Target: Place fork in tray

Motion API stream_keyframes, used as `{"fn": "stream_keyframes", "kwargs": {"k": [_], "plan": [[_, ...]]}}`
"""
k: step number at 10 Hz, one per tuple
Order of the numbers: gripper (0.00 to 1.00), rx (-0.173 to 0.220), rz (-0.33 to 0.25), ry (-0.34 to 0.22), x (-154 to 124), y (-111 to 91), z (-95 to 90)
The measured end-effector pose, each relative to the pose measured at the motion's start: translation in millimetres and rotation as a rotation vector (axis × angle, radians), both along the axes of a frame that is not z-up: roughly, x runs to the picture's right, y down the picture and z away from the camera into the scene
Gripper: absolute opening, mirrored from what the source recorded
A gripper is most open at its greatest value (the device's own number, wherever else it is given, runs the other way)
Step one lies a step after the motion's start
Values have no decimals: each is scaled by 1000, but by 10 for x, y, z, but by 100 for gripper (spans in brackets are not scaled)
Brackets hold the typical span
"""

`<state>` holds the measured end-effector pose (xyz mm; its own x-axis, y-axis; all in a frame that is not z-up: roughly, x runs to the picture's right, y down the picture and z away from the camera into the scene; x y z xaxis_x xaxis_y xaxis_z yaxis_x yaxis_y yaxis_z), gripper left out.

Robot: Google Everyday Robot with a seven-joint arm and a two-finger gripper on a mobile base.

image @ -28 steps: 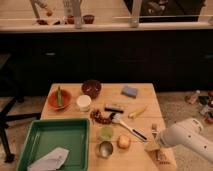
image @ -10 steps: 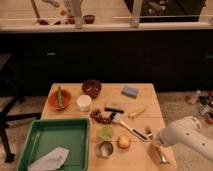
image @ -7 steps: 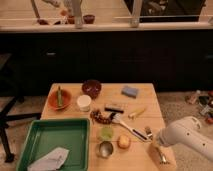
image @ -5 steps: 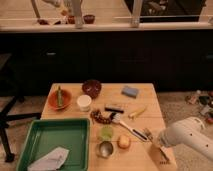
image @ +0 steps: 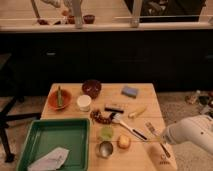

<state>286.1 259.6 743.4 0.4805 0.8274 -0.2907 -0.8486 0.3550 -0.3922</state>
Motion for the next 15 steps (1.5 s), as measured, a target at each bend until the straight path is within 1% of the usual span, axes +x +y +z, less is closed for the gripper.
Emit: {"fn": "stream_keyframes", "kwargs": {"k": [4,5,6,8,12,14,15], "plan": [[0,26,-69,-66,-245,-92,-144],[0,41,-104,-93,-399,-141,-231],[0,51,-122,-106,-483,-181,-274],[0,81,-165,-133,-679,-313,-430],[0,150,-258,-180,-1134,-580,-767],[0,175,-306,-205,-1243,-597,-892],[0,178,-312,-208,-1251,-593,-916]]}}
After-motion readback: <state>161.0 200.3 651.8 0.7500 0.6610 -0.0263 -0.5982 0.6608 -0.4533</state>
